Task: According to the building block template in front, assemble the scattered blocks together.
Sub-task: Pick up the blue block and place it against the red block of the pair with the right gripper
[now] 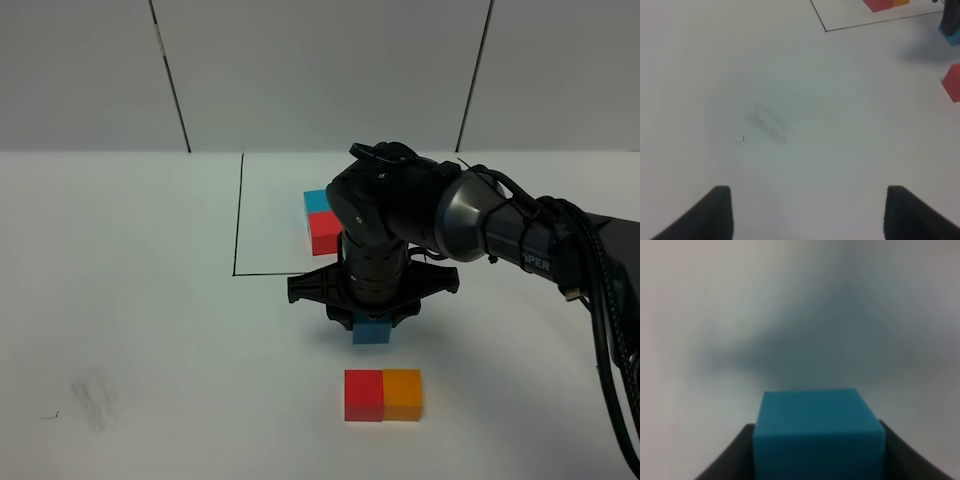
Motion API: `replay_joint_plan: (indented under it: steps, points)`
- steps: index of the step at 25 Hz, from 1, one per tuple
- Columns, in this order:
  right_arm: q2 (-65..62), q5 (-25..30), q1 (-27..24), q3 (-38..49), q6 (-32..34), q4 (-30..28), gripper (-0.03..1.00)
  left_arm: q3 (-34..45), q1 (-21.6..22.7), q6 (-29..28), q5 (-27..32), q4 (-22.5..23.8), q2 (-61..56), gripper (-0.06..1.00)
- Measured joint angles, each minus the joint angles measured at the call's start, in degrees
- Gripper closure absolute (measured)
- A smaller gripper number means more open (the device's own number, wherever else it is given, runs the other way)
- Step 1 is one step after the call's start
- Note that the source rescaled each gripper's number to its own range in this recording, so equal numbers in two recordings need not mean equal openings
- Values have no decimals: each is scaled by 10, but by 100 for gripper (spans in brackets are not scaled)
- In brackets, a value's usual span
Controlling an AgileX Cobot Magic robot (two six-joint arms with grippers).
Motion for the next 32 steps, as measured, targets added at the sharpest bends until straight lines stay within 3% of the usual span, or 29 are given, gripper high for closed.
replay_joint_plan:
  steps: [11, 32]
  points:
    - [6, -26, 28, 0, 30, -22, 77, 0, 0, 0, 0, 0, 0, 41]
    - [24, 14, 28, 0, 62, -30, 77, 0, 0, 0, 0, 0, 0, 41]
